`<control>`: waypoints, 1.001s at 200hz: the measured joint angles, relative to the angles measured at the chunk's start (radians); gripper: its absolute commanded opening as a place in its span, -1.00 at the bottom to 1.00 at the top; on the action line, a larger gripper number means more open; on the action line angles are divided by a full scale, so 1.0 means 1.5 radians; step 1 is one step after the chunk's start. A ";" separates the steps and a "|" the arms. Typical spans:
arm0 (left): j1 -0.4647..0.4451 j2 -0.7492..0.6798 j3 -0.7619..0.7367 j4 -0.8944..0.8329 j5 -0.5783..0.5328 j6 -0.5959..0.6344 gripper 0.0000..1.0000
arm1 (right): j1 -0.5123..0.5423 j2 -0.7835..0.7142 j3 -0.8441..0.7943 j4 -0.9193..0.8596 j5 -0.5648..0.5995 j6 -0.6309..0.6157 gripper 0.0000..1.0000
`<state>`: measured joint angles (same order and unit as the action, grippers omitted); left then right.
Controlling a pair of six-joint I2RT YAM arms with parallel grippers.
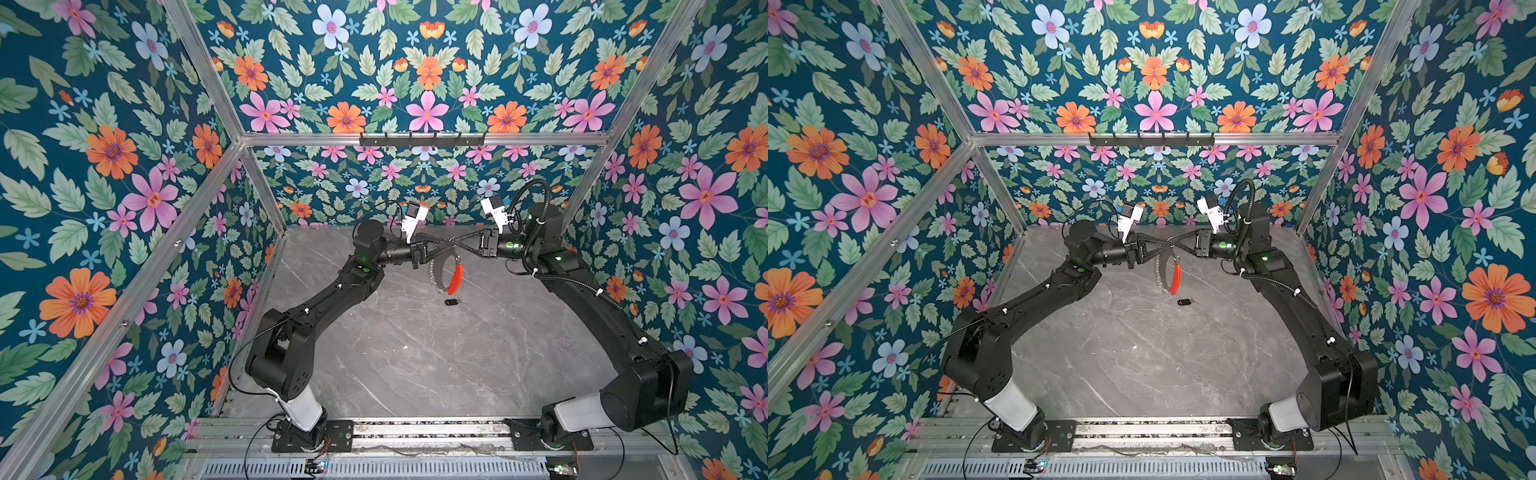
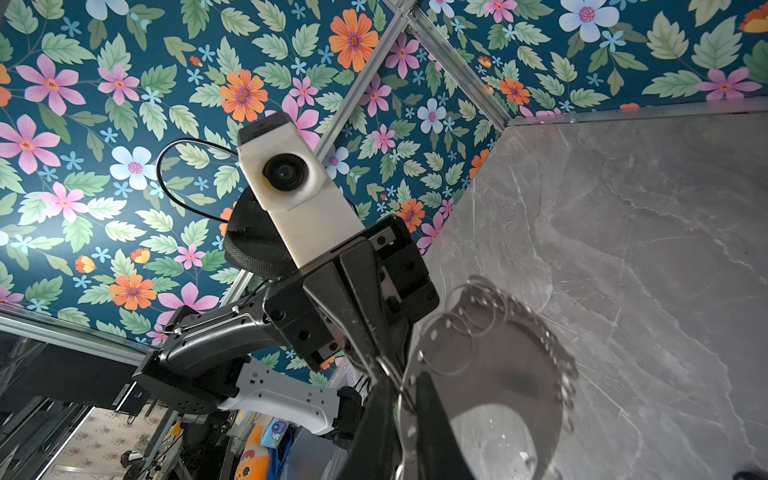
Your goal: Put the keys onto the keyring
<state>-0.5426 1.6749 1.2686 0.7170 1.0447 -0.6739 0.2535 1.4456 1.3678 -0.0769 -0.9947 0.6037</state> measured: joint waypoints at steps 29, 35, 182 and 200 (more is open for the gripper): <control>0.002 0.000 0.007 -0.006 0.000 -0.007 -1.00 | 0.000 0.010 -0.001 0.016 -0.005 0.007 -1.00; 0.003 0.001 0.008 -0.009 0.001 -0.007 -1.00 | 0.000 0.011 -0.002 0.018 -0.004 0.009 -1.00; 0.032 -0.053 -0.096 0.140 -0.209 -0.075 -0.39 | 0.012 -0.009 -0.165 0.485 0.183 0.204 -1.00; 0.030 -0.028 -0.079 0.167 -0.204 -0.097 -0.41 | 0.017 -0.006 -0.168 0.511 0.189 0.213 -1.00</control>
<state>-0.4980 1.6329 1.1503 0.9676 0.7383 -0.8196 0.2787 1.4364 1.1164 0.6903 -0.7116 0.9230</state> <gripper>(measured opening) 0.301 0.052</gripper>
